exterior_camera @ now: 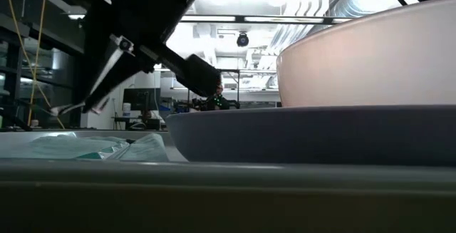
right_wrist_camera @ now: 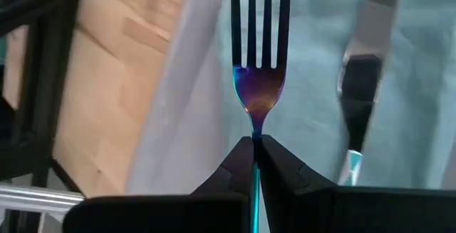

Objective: Set up tray
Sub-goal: Put the purple fork on top of the blue napkin to the left of the green and white knife

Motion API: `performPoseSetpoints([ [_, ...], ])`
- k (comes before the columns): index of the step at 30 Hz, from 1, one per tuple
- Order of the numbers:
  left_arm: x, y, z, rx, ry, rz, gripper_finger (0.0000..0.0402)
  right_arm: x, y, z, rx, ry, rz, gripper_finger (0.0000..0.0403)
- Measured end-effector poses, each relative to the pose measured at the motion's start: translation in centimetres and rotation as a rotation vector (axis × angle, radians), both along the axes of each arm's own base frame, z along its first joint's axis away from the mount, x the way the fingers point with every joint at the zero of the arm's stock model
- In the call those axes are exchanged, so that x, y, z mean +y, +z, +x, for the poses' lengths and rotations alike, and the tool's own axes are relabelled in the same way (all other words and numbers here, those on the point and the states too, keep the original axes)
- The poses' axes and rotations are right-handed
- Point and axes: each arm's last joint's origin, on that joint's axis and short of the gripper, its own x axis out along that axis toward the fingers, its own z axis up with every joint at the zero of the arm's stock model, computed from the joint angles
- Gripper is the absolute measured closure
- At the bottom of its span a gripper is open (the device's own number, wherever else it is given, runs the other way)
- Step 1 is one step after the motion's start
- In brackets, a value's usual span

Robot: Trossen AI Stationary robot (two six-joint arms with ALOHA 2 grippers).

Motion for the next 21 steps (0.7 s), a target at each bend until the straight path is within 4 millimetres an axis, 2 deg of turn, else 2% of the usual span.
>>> performPoseSetpoints([
  [21, -0.01, 0.0, 0.0, 0.0, -0.003, -0.001, 0.033, -0.34, -0.63, -0.33, 0.075, 0.048, 0.045, 0.0403],
])
